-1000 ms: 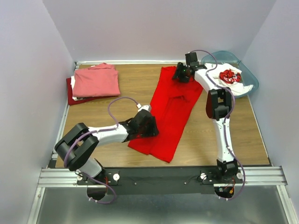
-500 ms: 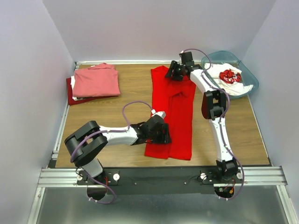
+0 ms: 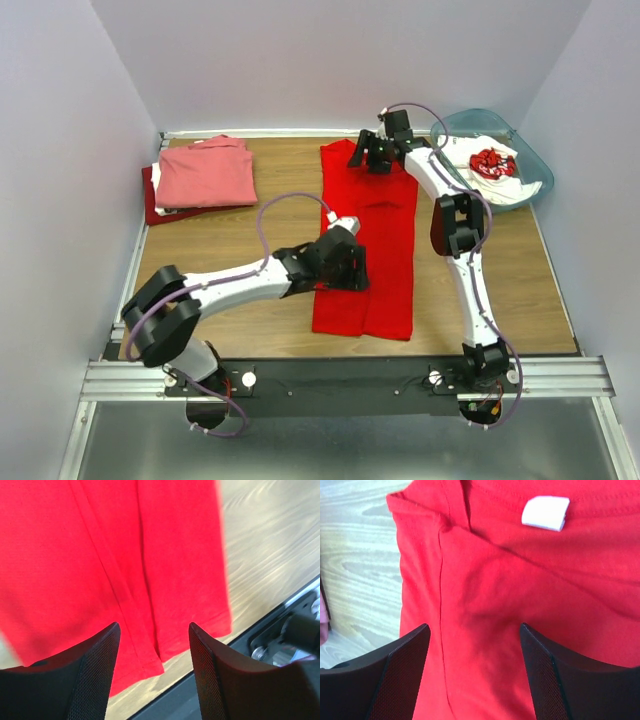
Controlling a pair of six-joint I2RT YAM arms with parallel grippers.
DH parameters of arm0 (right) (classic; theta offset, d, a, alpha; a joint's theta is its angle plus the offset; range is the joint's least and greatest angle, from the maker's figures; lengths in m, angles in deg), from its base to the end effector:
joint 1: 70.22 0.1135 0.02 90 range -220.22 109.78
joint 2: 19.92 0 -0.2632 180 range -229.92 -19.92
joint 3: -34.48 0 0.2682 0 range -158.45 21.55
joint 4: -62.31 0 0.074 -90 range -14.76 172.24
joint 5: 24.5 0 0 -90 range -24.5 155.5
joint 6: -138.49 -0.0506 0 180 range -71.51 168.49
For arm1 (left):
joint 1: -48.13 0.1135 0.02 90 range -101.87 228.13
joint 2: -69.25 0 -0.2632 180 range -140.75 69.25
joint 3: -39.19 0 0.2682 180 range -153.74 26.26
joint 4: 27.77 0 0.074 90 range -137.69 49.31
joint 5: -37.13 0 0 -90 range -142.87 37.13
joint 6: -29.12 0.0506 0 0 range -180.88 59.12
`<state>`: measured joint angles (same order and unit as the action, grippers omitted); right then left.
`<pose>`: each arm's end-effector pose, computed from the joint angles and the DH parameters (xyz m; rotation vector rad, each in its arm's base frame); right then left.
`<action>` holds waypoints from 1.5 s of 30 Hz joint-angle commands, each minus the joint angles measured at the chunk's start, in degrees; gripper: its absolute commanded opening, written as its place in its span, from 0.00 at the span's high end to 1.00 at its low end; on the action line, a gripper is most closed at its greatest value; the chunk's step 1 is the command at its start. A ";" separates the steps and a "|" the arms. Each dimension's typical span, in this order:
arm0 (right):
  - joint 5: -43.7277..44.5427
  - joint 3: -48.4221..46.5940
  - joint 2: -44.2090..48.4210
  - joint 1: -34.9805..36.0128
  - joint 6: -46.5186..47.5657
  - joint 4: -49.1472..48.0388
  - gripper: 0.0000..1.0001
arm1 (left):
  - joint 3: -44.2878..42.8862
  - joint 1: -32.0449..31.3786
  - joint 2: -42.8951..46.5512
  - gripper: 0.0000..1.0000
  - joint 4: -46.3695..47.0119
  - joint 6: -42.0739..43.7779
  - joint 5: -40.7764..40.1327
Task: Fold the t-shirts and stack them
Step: Fold the tshirt
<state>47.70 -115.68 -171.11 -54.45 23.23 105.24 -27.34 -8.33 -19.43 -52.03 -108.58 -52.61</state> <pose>0.5797 0.1798 0.1507 0.0394 2.4044 0.7092 0.1922 -0.2904 0.1853 0.1978 2.5516 -0.8109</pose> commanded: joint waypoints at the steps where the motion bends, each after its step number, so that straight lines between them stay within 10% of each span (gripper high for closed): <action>1: 2.33 1.78 6.69 0.32 2.23 3.75 0.21 | -3.17 3.02 7.37 0.34 -7.12 6.65 -5.96; 23: 13.32 86.73 76.00 9.37 -13.76 4.97 0.21 | 8.96 11.91 14.50 0.34 -9.32 17.73 6.16; 45: 11.65 104.97 98.37 9.90 -24.49 20.89 0.29 | 8.95 12.43 15.12 0.36 -15.12 18.26 4.14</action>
<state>60.36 -12.69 -75.07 -45.03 1.03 122.96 -18.40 3.73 -4.68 -65.29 -91.51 -48.26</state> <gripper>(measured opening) 0.734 0.639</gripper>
